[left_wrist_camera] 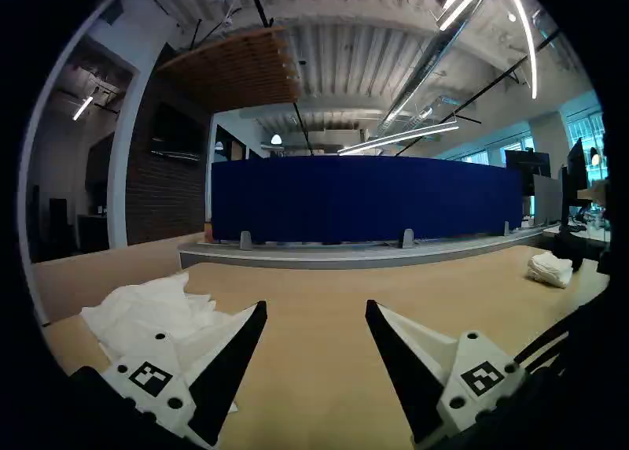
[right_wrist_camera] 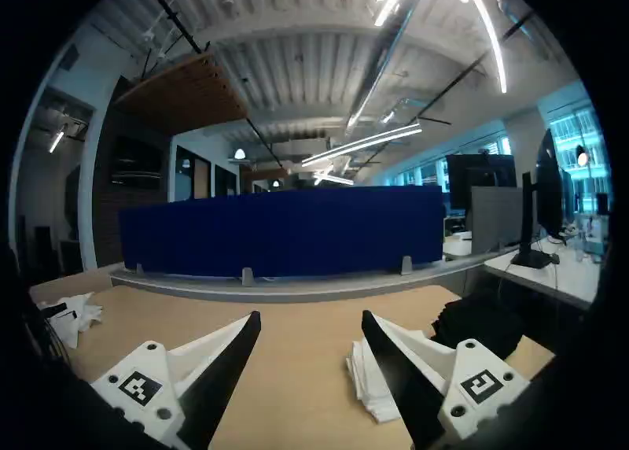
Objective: Fold towel
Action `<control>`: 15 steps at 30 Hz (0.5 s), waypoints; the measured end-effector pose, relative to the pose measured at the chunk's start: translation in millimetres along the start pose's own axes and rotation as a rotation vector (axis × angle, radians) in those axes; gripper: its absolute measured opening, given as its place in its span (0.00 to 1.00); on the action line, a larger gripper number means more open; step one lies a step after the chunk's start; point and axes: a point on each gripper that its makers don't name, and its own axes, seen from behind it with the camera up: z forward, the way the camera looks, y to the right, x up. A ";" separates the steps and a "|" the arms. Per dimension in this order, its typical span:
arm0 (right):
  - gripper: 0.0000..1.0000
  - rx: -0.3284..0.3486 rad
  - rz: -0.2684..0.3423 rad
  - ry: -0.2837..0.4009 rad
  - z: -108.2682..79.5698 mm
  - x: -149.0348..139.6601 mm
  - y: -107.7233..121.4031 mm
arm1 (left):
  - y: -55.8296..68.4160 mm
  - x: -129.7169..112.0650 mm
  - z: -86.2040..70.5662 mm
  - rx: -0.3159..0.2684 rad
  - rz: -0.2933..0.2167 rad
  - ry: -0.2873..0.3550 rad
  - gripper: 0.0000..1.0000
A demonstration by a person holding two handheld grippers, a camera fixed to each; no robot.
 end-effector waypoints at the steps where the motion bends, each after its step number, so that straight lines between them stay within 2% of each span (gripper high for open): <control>1: 0.99 -0.002 0.002 -0.002 1.1 -7.1 1.2 | 0.1 -0.1 -0.1 0.000 0.000 0.000 0.93; 8: 0.99 0.000 -0.006 -0.008 6.9 -46.6 3.0 | 0.3 0.0 0.0 0.000 0.000 0.000 0.93; 15: 0.99 -0.041 -0.010 -0.022 8.4 -72.6 12.8 | 0.2 -0.2 -0.1 0.000 0.000 0.000 0.93</control>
